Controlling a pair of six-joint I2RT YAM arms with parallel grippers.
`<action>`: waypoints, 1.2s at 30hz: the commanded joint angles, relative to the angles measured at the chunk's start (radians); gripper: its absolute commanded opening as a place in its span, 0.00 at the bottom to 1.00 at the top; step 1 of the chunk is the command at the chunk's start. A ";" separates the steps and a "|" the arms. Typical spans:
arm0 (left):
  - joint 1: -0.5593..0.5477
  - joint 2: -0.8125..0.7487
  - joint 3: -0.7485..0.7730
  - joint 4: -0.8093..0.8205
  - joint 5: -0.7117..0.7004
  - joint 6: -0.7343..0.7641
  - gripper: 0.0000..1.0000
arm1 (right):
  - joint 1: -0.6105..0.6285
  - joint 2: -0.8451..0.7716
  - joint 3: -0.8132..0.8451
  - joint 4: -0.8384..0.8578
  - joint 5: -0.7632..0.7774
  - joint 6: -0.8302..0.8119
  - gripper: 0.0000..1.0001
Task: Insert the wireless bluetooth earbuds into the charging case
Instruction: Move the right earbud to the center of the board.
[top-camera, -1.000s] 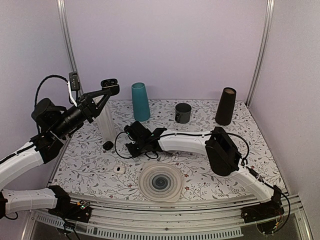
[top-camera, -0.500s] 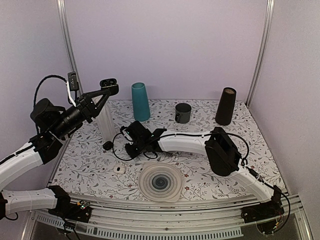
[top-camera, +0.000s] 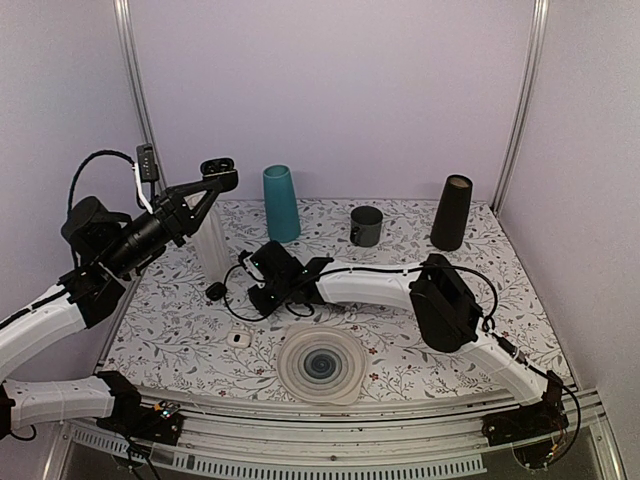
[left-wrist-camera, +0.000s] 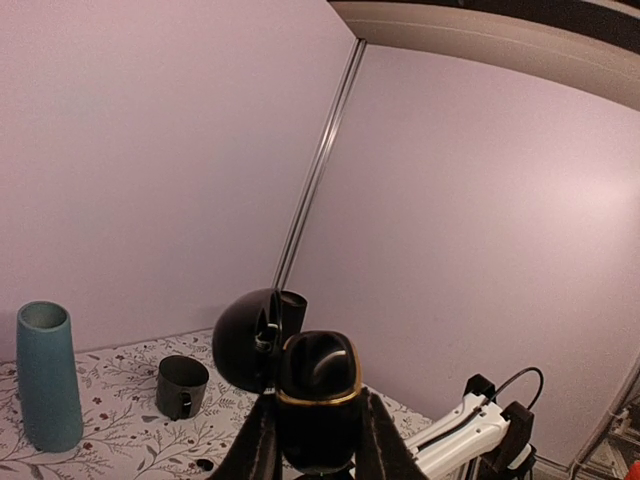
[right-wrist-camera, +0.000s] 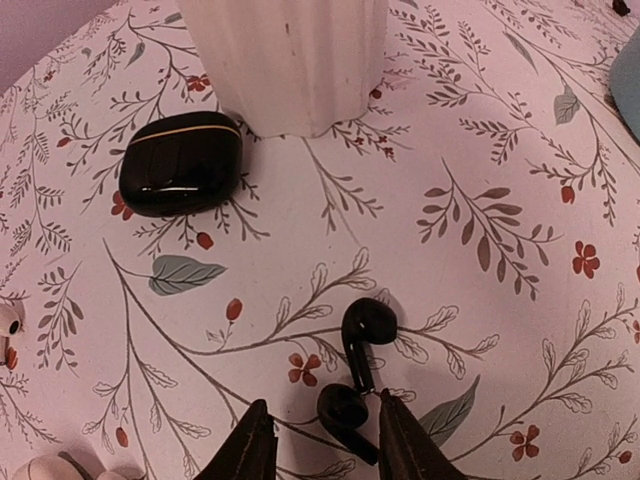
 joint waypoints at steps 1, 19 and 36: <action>0.015 0.000 0.022 -0.008 0.008 0.014 0.00 | -0.009 0.042 -0.006 0.046 -0.026 -0.005 0.36; 0.016 0.008 0.040 -0.019 0.007 0.019 0.00 | -0.014 0.074 -0.008 0.032 -0.026 -0.007 0.15; 0.014 0.030 -0.002 0.040 0.024 -0.017 0.00 | -0.068 -0.246 -0.454 0.047 -0.043 0.189 0.04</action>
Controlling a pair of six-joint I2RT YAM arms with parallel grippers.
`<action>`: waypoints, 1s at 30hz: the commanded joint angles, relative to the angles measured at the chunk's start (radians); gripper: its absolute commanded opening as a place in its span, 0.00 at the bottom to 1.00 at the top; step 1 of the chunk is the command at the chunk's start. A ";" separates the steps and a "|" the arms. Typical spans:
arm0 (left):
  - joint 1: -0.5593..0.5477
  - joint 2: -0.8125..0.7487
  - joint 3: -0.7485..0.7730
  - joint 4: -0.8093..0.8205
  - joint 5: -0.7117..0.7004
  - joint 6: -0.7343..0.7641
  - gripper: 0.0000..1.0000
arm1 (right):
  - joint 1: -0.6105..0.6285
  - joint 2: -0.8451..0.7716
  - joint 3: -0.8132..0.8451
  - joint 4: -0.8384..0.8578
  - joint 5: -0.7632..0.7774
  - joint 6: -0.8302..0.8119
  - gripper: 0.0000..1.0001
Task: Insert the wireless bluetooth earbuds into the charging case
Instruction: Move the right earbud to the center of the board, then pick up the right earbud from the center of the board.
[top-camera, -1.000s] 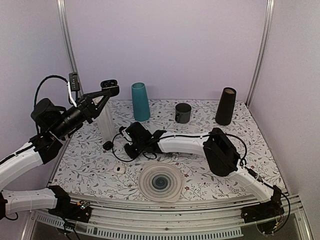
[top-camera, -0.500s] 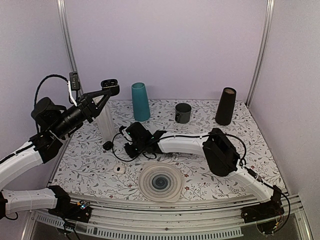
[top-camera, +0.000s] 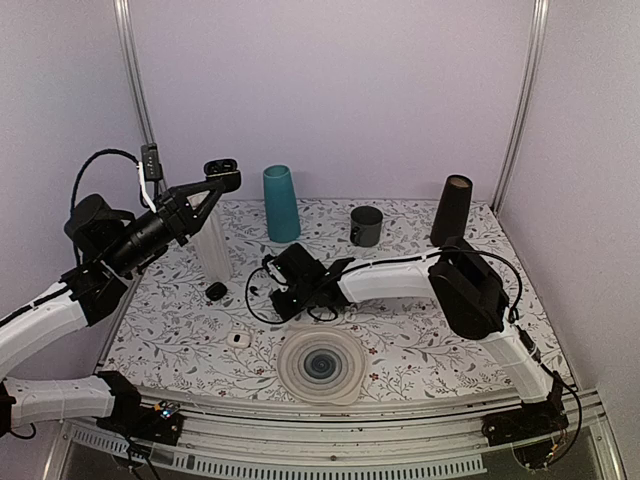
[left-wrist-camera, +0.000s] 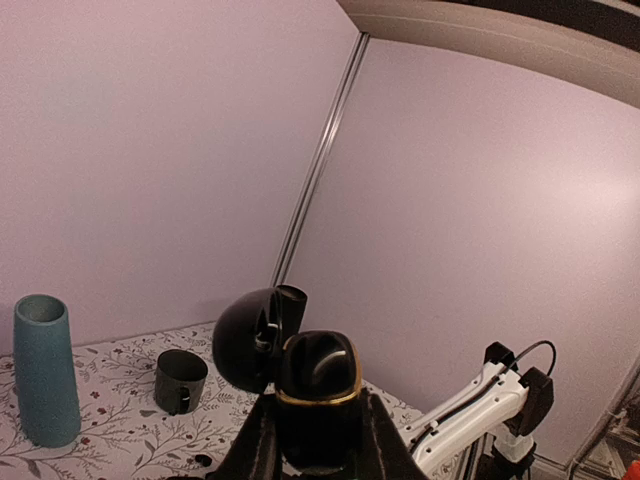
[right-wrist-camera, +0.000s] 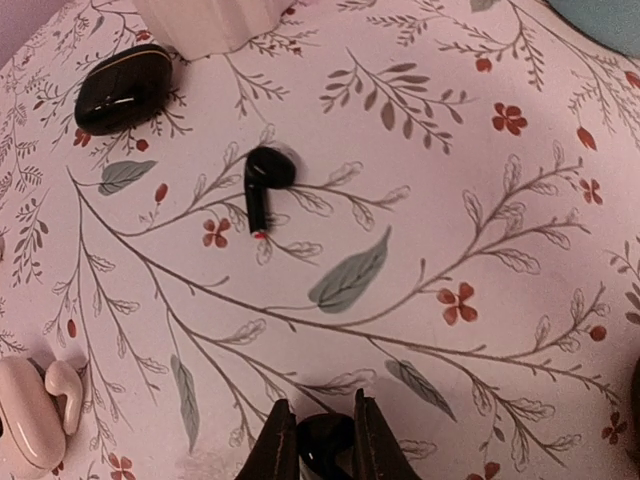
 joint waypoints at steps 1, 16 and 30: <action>0.013 0.015 -0.016 0.058 0.021 -0.017 0.00 | -0.041 -0.072 -0.112 -0.076 -0.038 0.138 0.04; 0.013 0.019 -0.025 0.078 0.030 -0.029 0.00 | -0.061 -0.098 -0.037 -0.199 -0.066 0.152 0.37; 0.013 0.019 -0.019 0.074 0.033 -0.029 0.00 | -0.061 -0.010 0.087 -0.304 -0.076 -0.076 0.39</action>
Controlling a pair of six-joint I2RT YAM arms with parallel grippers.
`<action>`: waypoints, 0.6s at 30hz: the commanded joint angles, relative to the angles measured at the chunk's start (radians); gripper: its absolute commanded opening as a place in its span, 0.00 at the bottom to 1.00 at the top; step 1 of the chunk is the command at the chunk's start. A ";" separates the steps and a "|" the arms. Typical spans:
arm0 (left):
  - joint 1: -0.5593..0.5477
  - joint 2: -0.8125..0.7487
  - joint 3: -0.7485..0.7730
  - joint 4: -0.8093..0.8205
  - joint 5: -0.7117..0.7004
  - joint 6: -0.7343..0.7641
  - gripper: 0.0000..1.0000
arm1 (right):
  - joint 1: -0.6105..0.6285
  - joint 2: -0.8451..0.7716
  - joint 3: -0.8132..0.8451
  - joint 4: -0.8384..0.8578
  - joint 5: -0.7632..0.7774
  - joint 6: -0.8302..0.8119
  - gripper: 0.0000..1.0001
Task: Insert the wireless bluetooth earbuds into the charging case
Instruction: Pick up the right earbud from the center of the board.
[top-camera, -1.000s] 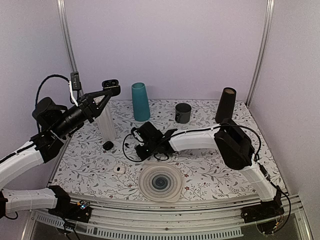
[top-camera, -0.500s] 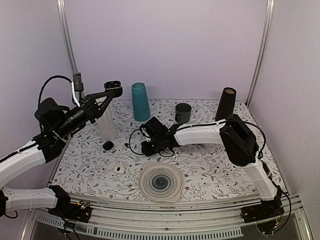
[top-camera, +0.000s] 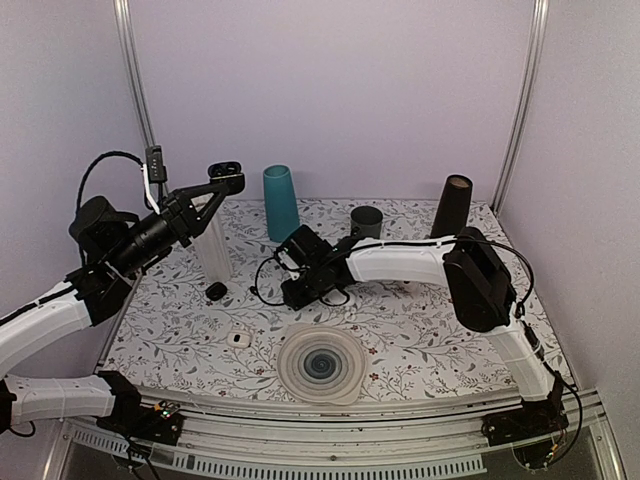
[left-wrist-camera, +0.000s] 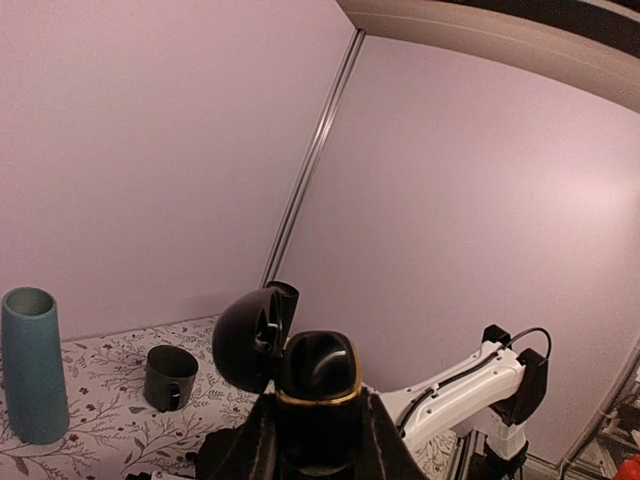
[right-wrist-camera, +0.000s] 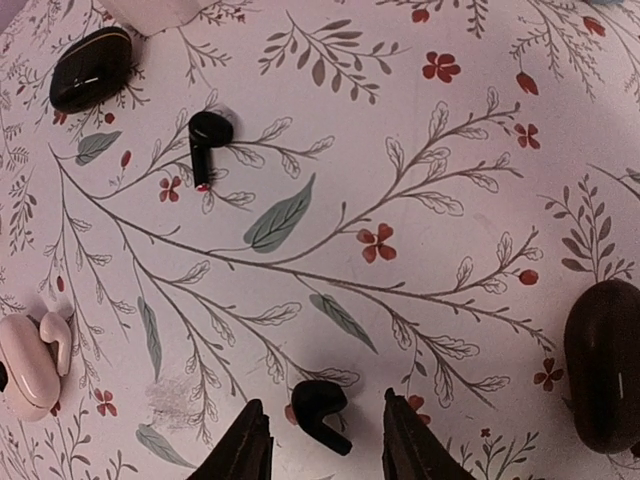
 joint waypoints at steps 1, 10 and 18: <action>0.012 -0.008 0.001 0.023 0.009 -0.003 0.00 | -0.003 0.061 0.046 -0.047 -0.011 -0.140 0.38; 0.012 0.003 0.020 0.011 0.014 -0.001 0.00 | 0.000 0.117 0.113 -0.092 0.012 -0.294 0.39; 0.012 0.006 0.031 0.000 0.014 0.003 0.00 | 0.005 0.133 0.123 -0.118 0.026 -0.362 0.35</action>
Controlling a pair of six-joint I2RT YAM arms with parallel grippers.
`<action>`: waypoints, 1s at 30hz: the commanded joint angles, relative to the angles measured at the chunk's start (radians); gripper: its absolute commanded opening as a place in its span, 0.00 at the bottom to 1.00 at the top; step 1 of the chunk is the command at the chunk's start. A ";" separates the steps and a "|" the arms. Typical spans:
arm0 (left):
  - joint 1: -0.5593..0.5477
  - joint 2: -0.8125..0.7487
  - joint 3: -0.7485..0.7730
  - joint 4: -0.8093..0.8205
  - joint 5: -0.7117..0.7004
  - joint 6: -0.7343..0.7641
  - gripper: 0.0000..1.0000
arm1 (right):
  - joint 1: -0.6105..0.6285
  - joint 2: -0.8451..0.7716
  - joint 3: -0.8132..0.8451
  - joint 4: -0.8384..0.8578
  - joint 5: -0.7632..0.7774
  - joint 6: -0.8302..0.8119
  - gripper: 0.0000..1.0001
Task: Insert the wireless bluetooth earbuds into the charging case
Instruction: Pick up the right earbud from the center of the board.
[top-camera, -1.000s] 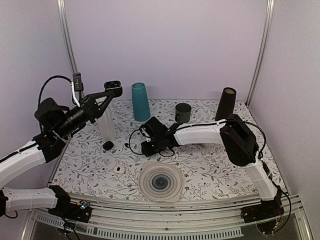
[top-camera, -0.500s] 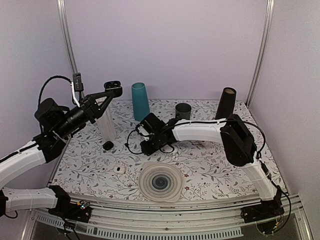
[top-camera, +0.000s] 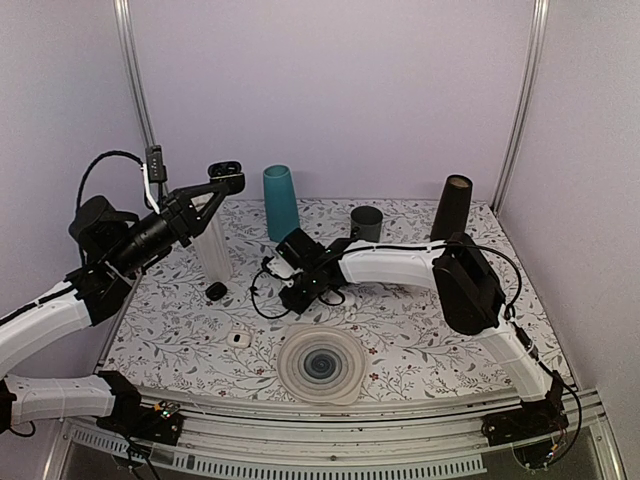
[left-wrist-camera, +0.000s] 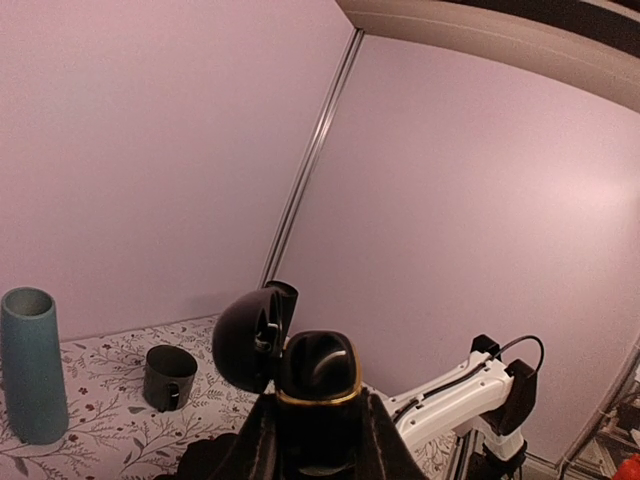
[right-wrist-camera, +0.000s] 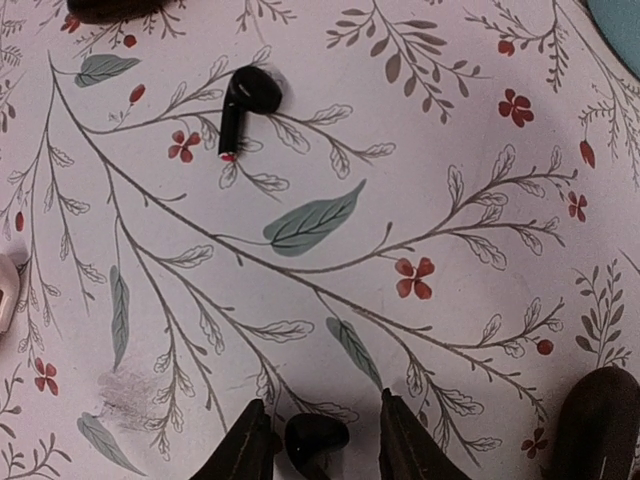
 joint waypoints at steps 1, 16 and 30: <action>0.012 0.005 0.031 0.002 0.010 0.003 0.00 | 0.003 0.050 0.014 -0.062 0.022 -0.062 0.34; 0.012 0.009 0.032 -0.001 0.012 0.002 0.00 | -0.003 0.076 0.039 -0.115 -0.029 -0.062 0.20; 0.012 0.029 0.018 0.015 0.015 0.004 0.00 | -0.033 -0.049 -0.097 0.020 -0.118 0.131 0.11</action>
